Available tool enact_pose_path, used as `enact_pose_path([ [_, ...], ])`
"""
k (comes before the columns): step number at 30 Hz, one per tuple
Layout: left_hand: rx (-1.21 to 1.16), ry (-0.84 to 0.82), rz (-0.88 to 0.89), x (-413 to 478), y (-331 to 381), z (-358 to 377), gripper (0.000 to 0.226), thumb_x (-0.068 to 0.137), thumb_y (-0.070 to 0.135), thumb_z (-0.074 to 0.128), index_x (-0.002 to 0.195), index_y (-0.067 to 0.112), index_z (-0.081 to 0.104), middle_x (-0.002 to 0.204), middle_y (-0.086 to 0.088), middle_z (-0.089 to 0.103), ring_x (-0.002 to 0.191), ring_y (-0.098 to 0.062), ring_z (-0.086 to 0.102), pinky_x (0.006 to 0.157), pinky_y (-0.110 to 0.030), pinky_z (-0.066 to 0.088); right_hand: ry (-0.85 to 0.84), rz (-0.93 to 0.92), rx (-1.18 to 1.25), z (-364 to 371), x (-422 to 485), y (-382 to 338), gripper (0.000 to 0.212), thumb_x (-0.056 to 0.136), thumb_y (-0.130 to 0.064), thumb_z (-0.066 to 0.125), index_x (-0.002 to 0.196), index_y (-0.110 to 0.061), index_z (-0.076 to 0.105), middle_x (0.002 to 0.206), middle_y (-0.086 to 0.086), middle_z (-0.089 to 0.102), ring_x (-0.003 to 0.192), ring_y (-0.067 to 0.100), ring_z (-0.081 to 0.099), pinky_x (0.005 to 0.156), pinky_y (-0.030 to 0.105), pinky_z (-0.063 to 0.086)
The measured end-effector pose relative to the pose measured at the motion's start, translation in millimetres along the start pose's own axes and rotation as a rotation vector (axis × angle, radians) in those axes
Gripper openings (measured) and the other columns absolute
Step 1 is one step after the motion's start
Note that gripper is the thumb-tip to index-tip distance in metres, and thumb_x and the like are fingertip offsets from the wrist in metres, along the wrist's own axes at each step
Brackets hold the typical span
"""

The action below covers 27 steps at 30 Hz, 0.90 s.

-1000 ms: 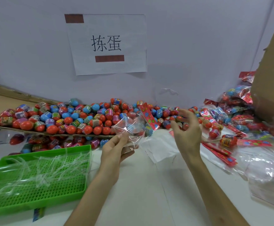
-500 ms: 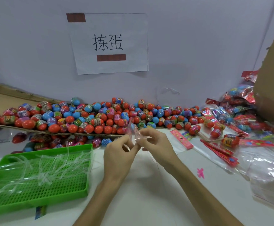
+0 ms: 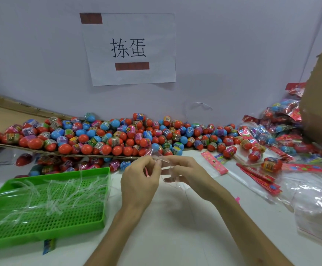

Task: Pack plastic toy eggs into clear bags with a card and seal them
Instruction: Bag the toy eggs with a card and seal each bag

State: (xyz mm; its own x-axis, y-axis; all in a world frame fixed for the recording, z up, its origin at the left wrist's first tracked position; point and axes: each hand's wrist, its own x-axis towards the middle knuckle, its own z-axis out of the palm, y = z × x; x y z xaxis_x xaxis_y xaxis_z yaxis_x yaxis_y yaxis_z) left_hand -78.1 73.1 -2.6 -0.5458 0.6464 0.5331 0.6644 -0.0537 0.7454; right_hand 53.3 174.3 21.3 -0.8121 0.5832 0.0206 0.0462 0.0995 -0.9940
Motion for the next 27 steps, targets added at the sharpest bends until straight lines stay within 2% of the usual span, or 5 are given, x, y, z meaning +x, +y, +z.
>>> enact_pose_path([
  [5, 0.031, 0.018, -0.02, 1, -1, -2, 0.042, 0.089, 0.016, 0.074, 0.061, 0.024, 0.044, 0.056, 0.008, 0.045, 0.056, -0.014, 0.044, 0.053, -0.035, 0.039, 0.003, 0.056, -0.015, 0, 5, 2, 0.056, 0.07, -0.014, 0.047, 0.118, -0.03, 0.071, 0.117, -0.008, 0.074, 0.11, 0.012, 0.07, 0.094, 0.033, 0.058],
  [10, 0.102, -0.05, -0.037, -3, -2, 3, 0.042, 0.084, 0.024, 0.075, 0.058, 0.025, 0.043, 0.054, 0.009, 0.048, 0.052, -0.011, 0.044, 0.05, -0.03, 0.037, 0.534, -0.02, -0.191, -10, 20, -2, 0.035, 0.098, -0.014, 0.059, 0.131, -0.023, 0.061, 0.132, 0.002, 0.062, 0.098, 0.017, 0.07, 0.076, 0.028, 0.059],
  [20, 0.497, -0.429, -0.011, -12, -5, 12, 0.025, 0.082, 0.034, 0.056, 0.066, 0.019, 0.043, 0.069, 0.0, 0.055, 0.072, -0.022, 0.053, 0.061, -0.031, 0.034, 0.212, 0.089, -0.933, 21, 128, -41, 0.1, 0.081, -0.08, 0.06, 0.158, -0.027, 0.026, 0.163, 0.012, 0.031, 0.142, 0.038, 0.041, 0.112, 0.056, 0.041],
  [23, 0.525, -0.435, 0.041, -14, -6, 14, 0.026, 0.083, 0.033, 0.053, 0.066, 0.019, 0.04, 0.066, 0.0, 0.05, 0.068, -0.021, 0.048, 0.056, -0.032, 0.027, 0.227, 0.067, -1.109, 46, 146, -22, 0.08, 0.091, -0.072, 0.052, 0.152, -0.024, 0.037, 0.16, 0.016, 0.03, 0.134, 0.046, 0.047, 0.102, 0.055, 0.047],
  [27, 0.499, -0.454, 0.056, -12, -6, 13, 0.021, 0.09, 0.035, 0.053, 0.074, 0.022, 0.053, 0.073, 0.003, 0.057, 0.072, -0.02, 0.052, 0.061, -0.032, 0.034, 0.313, -0.134, -1.008, 58, 145, 1, 0.03, 0.103, -0.041, 0.048, 0.119, -0.019, 0.059, 0.124, 0.01, 0.05, 0.095, 0.033, 0.061, 0.077, 0.039, 0.05],
])
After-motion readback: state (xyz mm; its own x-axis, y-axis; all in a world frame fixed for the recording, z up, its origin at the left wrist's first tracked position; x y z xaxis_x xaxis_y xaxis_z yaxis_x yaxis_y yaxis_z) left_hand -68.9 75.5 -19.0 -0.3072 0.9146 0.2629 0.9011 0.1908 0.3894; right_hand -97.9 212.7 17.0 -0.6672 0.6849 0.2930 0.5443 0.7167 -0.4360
